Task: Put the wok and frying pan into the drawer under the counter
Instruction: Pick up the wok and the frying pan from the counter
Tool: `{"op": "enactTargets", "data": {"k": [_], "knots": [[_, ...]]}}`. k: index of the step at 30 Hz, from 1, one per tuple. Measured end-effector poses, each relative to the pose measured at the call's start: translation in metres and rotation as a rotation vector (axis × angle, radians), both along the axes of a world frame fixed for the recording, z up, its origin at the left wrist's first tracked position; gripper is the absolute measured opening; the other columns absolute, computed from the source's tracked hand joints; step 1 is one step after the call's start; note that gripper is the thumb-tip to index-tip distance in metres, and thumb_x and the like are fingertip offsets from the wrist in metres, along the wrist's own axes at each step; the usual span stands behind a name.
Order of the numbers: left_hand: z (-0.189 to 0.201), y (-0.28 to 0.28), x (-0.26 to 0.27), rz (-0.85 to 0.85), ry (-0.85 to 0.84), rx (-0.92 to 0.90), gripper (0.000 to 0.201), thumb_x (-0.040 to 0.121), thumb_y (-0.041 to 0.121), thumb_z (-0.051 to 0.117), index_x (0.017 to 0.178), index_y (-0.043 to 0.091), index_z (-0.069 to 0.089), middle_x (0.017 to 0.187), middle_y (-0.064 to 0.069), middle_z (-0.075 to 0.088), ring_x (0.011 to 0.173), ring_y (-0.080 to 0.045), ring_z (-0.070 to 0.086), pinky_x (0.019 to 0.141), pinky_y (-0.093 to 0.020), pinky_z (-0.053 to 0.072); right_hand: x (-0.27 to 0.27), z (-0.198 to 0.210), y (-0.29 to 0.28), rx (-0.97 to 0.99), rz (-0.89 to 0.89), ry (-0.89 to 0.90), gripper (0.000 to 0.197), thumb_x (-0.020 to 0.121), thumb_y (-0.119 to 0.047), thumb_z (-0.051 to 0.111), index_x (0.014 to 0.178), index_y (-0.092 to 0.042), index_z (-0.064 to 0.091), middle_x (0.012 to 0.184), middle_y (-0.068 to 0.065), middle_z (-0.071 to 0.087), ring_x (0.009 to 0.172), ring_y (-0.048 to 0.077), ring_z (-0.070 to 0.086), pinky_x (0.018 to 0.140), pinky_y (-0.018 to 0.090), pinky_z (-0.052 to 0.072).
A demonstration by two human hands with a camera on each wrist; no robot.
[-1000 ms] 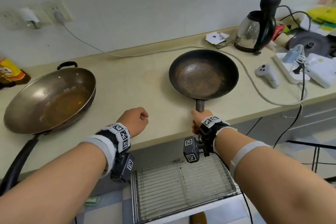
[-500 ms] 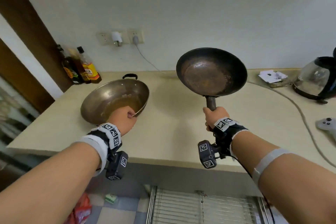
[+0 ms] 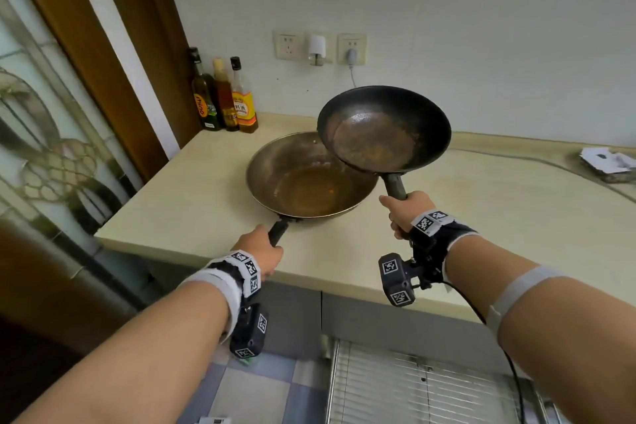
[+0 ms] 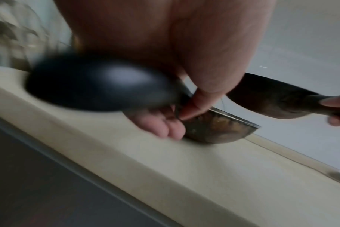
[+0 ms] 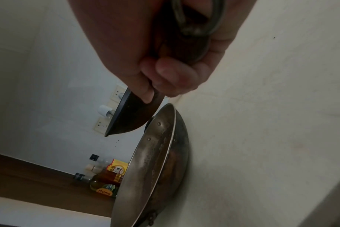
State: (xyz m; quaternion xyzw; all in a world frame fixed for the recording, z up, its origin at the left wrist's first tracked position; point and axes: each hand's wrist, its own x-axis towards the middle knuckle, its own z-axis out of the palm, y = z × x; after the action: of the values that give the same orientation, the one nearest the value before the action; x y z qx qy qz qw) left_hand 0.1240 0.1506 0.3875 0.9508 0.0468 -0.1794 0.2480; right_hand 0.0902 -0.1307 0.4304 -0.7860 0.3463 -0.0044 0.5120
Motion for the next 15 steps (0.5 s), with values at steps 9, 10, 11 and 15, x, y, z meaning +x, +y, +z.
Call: {"op": "enactTargets", "data": {"k": [9, 10, 11, 15], "knots": [[-0.008, 0.022, 0.020, -0.155, -0.163, 0.186, 0.033, 0.088, 0.042, 0.053, 0.107, 0.015, 0.061, 0.093, -0.010, 0.068, 0.084, -0.035, 0.065, 0.073, -0.037, 0.052, -0.042, -0.007, 0.034, -0.024, -0.126, 0.041, 0.037, 0.091, -0.037, 0.061, 0.095, 0.000, 0.063, 0.063, 0.012, 0.059, 0.048, 0.024, 0.053, 0.054, 0.032, 0.050], [-0.007, 0.022, 0.020, -0.172, -0.171, 0.180, 0.031, 0.088, 0.037, 0.053, 0.106, 0.013, 0.063, 0.091, -0.011, 0.068, 0.082, -0.035, 0.065, 0.071, -0.037, 0.052, -0.050, -0.005, 0.033, -0.027, -0.148, 0.034, 0.036, 0.091, -0.037, 0.061, 0.093, -0.001, 0.062, 0.062, 0.012, 0.058, 0.047, 0.024, 0.053, 0.053, 0.031, 0.049], [-0.006, 0.022, 0.019, -0.191, -0.174, 0.176, 0.029, 0.087, 0.032, 0.053, 0.105, 0.012, 0.063, 0.087, -0.010, 0.065, 0.080, -0.036, 0.064, 0.069, -0.036, 0.052, -0.059, -0.003, 0.031, -0.027, -0.169, 0.024, 0.035, 0.091, -0.037, 0.061, 0.090, -0.002, 0.061, 0.061, 0.011, 0.058, 0.046, 0.024, 0.052, 0.052, 0.030, 0.047], [0.003, 0.015, 0.007, -0.279, -0.195, 0.196, 0.021, 0.084, 0.024, 0.053, 0.096, 0.010, 0.063, 0.080, -0.009, 0.062, 0.077, -0.035, 0.064, 0.065, -0.033, 0.049, -0.102, 0.012, 0.020, -0.012, -0.285, -0.033, 0.034, 0.090, -0.035, 0.062, 0.089, 0.000, 0.061, 0.061, 0.012, 0.058, 0.048, 0.025, 0.052, 0.053, 0.032, 0.047]]}}
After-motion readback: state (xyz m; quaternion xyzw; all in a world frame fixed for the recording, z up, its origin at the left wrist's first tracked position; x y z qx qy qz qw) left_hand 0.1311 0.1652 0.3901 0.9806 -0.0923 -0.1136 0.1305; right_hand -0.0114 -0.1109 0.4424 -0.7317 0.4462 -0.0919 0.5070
